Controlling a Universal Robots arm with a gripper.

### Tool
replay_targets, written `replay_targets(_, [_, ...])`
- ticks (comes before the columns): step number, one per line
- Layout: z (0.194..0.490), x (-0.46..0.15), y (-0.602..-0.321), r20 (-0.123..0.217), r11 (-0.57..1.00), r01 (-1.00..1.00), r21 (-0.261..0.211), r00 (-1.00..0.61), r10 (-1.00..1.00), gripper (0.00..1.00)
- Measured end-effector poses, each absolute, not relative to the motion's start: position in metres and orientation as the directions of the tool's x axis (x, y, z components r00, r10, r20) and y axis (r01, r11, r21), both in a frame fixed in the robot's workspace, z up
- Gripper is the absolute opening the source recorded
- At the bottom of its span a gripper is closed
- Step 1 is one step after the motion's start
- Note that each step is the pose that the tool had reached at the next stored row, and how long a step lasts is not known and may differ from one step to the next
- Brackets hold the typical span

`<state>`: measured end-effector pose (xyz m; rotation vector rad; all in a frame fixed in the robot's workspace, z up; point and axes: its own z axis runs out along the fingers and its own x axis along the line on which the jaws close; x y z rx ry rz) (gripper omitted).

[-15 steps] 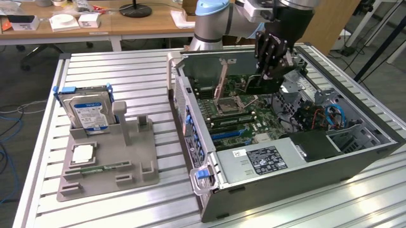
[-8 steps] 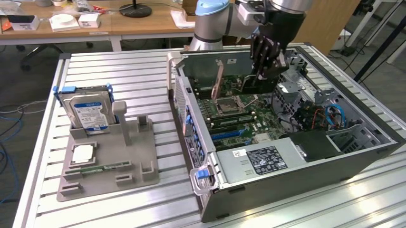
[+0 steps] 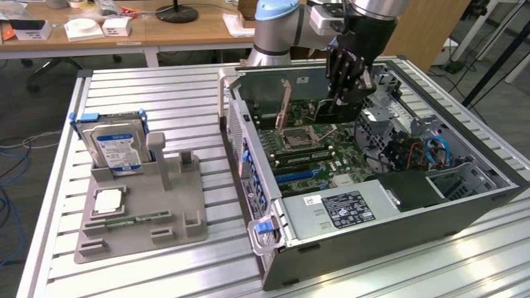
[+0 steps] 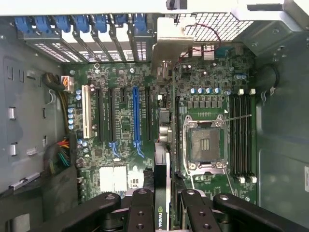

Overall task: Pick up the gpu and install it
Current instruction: 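Insert the gpu into the slot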

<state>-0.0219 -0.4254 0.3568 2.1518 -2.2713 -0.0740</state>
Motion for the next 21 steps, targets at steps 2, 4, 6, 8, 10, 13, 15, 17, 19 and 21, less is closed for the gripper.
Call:
replay_targets(2, [0.355,-0.022,-0.425,-0.024,0.054,-0.998,0.038,-0.055,-0.998,0.26])
replay_targets(4, [0.354,-0.022,-0.426,-0.024,0.051,-0.998,0.030,-0.052,-0.998,0.26])
replay_targets(6, [0.353,-0.022,-0.426,-0.025,0.051,-0.999,0.018,-0.051,-0.998,0.26])
replay_targets(8, [0.353,-0.023,-0.428,-0.024,0.051,-0.999,0.005,-0.051,-0.998,0.26])
replay_targets(10, [0.351,-0.024,-0.429,-0.024,0.051,-0.999,0.000,-0.051,-0.998,0.26])
replay_targets(13, [0.350,-0.024,-0.432,-0.025,0.051,-0.999,0.002,-0.051,-0.998,0.26])
replay_targets(15, [0.349,-0.024,-0.432,-0.025,0.051,-0.999,0.004,-0.051,-0.998,0.26])
replay_targets(17, [0.349,-0.024,-0.432,-0.025,0.051,-0.999,0.004,-0.051,-0.998,0.26])
replay_targets(19, [0.349,-0.025,-0.433,-0.025,0.051,-0.999,0.004,-0.051,-0.998,0.26])
replay_targets(21, [0.348,-0.025,-0.436,-0.025,0.051,-0.999,0.004,-0.051,-0.998,0.26])
